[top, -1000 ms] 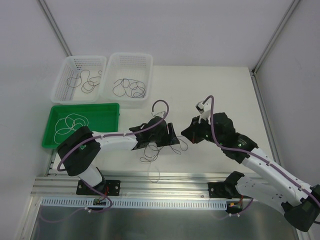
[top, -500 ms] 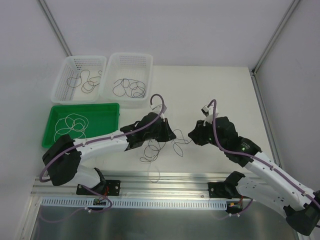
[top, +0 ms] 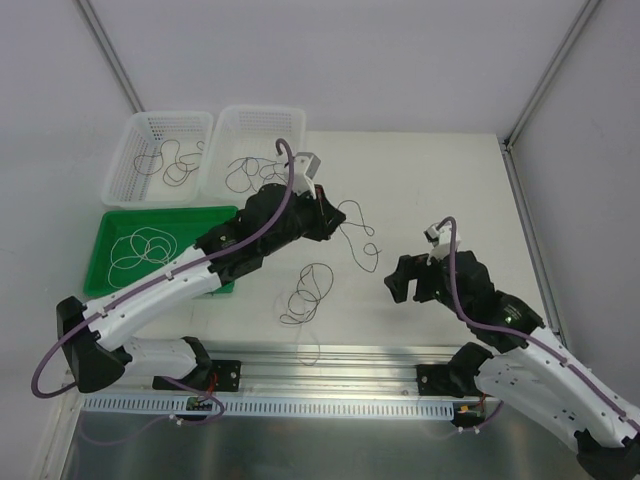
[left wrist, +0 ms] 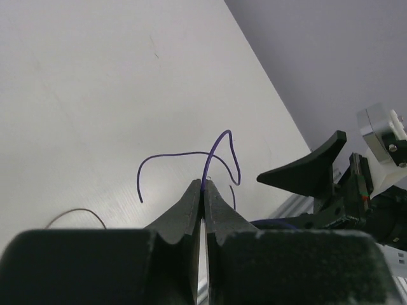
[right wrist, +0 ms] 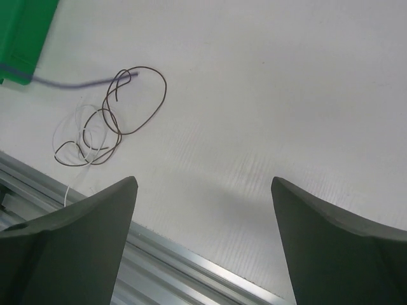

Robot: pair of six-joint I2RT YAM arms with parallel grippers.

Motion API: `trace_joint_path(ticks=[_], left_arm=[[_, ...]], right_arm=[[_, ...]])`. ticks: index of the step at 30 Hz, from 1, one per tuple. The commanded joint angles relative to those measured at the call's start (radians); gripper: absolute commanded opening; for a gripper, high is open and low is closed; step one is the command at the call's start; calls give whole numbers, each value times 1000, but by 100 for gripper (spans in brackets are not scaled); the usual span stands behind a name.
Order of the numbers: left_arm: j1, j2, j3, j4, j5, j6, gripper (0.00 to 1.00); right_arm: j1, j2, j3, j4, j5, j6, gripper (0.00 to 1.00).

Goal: Untangle the cables

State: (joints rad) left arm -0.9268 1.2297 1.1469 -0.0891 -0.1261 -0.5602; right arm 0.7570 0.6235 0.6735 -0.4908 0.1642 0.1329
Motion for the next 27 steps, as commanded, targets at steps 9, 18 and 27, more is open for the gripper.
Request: trace_joint_path(ticks=[9, 18, 27], left_arm=[[268, -9, 174, -89, -89, 148, 0], [555, 180, 333, -41, -159, 164, 0], [724, 554, 620, -27, -104, 183, 0]], right_arm=[[2, -240, -63, -52, -32, -114, 100], [4, -231, -89, -35, -81, -108, 97], [2, -194, -92, -28, -121, -116, 97]])
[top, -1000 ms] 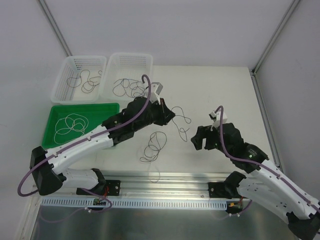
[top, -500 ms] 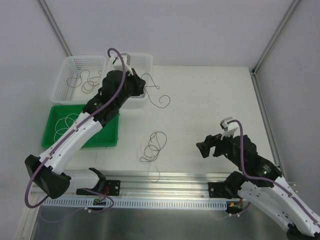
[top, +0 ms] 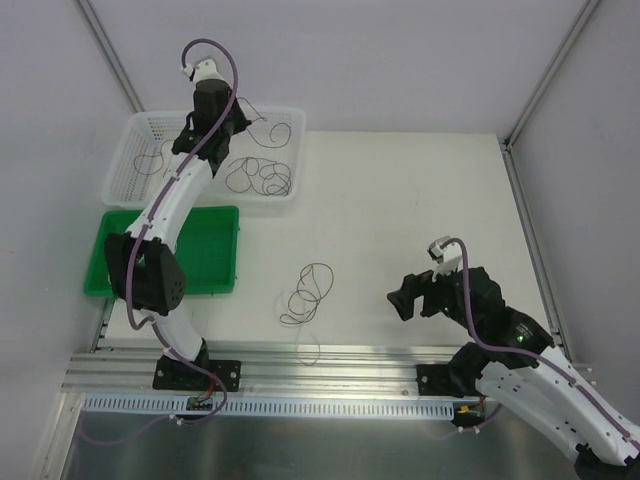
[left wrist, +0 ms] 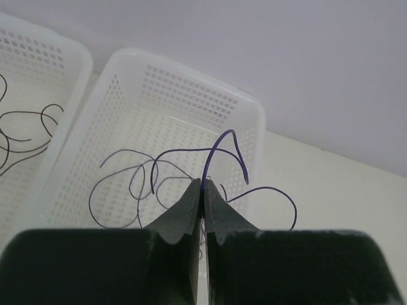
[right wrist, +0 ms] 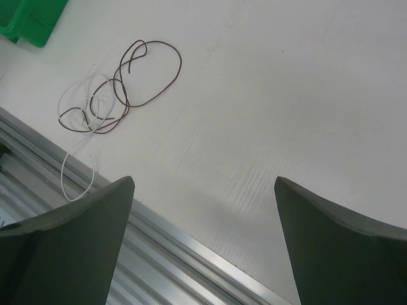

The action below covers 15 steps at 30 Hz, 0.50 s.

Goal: Untangle the cables

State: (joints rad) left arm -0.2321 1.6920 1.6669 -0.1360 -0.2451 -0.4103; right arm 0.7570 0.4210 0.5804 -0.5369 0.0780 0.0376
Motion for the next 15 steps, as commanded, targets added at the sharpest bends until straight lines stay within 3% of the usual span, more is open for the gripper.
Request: trace_joint_path(ticks=[1, 3, 4, 6, 7, 9, 11, 15], left_arm=[[39, 125, 128, 18, 21, 41, 0], [59, 214, 183, 19, 61, 41, 9], [65, 242, 200, 19, 84, 38, 26], [79, 293, 223, 19, 147, 30, 39], [80, 297, 220, 19, 153, 30, 55], [80, 266, 173, 19, 182, 19, 68], [80, 217, 111, 19, 208, 2, 90], [51, 13, -158, 19, 244, -68, 99]], right_arm=[[4, 10, 1, 18, -35, -21, 97], [4, 16, -1, 22, -43, -24, 97], [4, 21, -1, 22, -43, -24, 97], [2, 32, -2, 22, -50, -24, 97], [2, 36, -1, 22, -52, -24, 97], [2, 47, -1, 23, -55, -25, 97], [2, 53, -1, 25, -52, -25, 97], [2, 105, 7, 44, -46, -22, 97]])
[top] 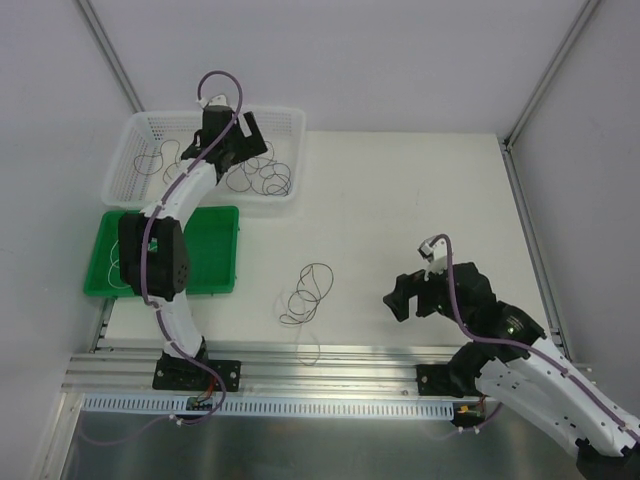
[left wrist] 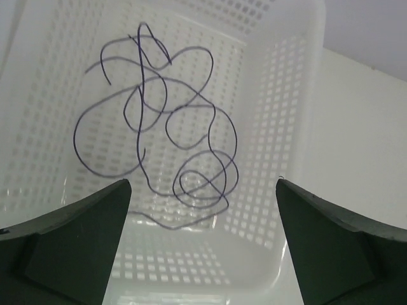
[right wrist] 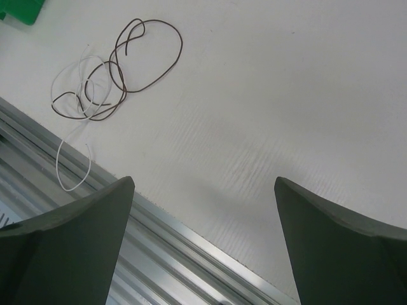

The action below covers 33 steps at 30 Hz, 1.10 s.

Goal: Untangle the cables

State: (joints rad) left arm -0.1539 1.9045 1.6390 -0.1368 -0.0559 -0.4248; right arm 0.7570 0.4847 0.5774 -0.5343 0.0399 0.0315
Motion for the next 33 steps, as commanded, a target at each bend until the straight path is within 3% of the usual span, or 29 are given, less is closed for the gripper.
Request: trace_joint_path(ticks=[1, 9, 13, 18, 24, 33], left_arm=[[-39, -237, -180, 22, 54, -61, 99], [-249, -655, -687, -13, 54, -138, 99], [-317, -837, -921, -26, 123, -213, 99], [-426, -1014, -1143, -24, 136, -321, 91], [-529, -1067, -1249, -26, 93, -374, 79], [-570, -1050, -1312, -20, 62, -413, 59]], right_arm=[[2, 57, 15, 43, -15, -12, 97], [19, 222, 67, 69, -20, 71, 97], [56, 302, 52, 152, -8, 111, 97], [125, 454, 68, 263, 43, 151, 99], [205, 664, 188, 359, 66, 148, 84], [245, 983, 335, 520, 18, 171, 52]])
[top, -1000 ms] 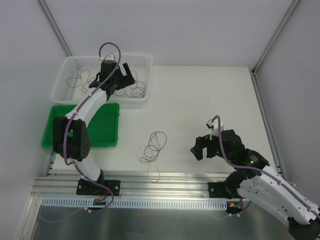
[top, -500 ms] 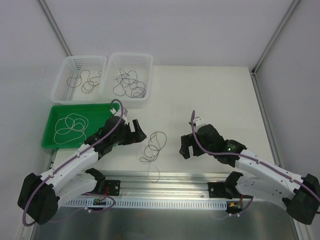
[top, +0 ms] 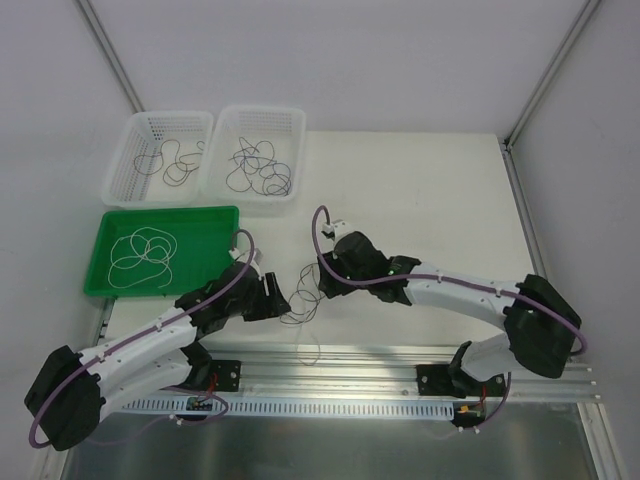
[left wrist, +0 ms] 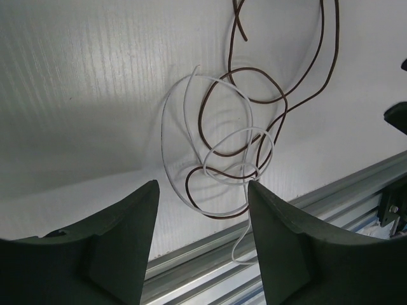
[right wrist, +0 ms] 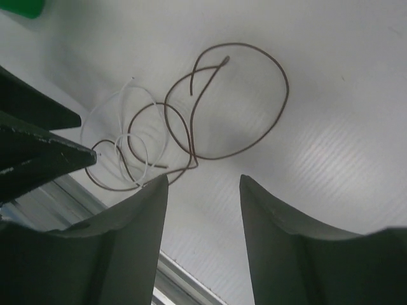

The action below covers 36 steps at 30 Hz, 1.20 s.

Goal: Untangle the cables

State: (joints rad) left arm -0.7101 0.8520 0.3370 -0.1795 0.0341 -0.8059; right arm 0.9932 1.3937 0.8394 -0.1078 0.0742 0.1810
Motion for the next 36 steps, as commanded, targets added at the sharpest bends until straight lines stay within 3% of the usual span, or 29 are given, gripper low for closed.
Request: trace_joint_path(ticks=[1, 11, 18, 24, 31, 36], left_arm=[[-17, 2, -13, 25, -28, -35, 57], [-46, 36, -35, 57, -28, -56, 50], [-65, 101, -32, 94, -51, -64, 42], [-80, 104, -27, 113, -62, -79, 42], [-86, 81, -10, 129, -36, -91, 38], [-100, -2, 3, 144, 12, -75, 49]], right_arm=[[12, 99, 87, 95, -16, 23, 51], [16, 309, 145, 155, -8, 52, 39], [16, 226, 109, 113, 24, 26, 1], [33, 21, 101, -48, 142, -37, 1], [79, -154, 93, -124, 275, -57, 1], [94, -212, 104, -164, 314, -71, 1]])
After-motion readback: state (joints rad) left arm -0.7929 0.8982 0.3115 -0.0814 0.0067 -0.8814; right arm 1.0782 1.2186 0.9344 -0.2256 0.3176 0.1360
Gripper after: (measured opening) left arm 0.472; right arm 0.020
